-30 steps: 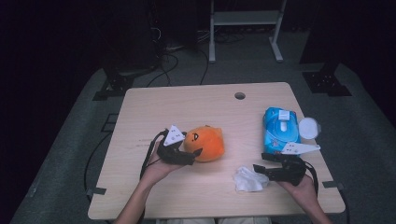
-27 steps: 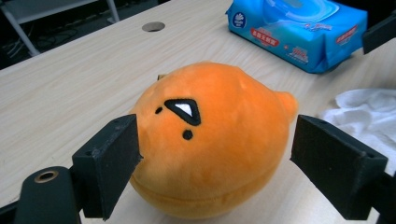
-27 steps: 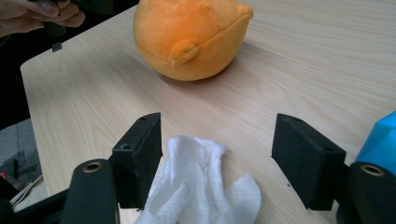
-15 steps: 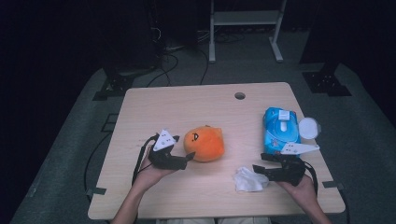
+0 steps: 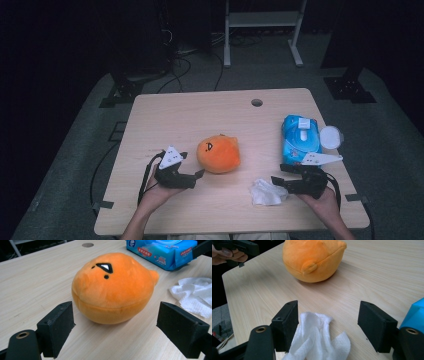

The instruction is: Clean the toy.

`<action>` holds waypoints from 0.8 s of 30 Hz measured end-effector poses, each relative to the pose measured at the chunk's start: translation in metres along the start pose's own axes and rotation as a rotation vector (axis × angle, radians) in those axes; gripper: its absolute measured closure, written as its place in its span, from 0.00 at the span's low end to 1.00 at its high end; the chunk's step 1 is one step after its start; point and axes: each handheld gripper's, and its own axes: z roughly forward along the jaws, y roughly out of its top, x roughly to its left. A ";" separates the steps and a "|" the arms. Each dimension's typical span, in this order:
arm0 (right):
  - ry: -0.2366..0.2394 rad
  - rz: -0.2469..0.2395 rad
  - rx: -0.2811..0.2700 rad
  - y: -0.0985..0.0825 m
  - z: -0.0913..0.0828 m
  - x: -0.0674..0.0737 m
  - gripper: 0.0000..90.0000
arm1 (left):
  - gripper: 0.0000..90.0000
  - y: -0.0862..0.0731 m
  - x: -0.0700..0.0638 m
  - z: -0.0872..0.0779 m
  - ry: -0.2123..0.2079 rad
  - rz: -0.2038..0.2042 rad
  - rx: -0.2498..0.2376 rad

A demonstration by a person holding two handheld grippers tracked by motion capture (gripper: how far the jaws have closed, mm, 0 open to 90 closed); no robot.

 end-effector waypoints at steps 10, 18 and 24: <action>-0.001 -0.003 -0.004 -0.001 0.000 0.001 0.35 | 0.15 -0.018 0.005 -0.004 0.003 -0.029 0.034; -0.003 -0.003 -0.011 -0.001 0.001 -0.001 0.35 | 0.14 -0.032 0.008 -0.012 0.010 -0.061 0.032; -0.003 -0.004 -0.004 -0.004 0.005 0.001 0.34 | 0.13 -0.048 0.011 -0.014 0.015 -0.115 0.034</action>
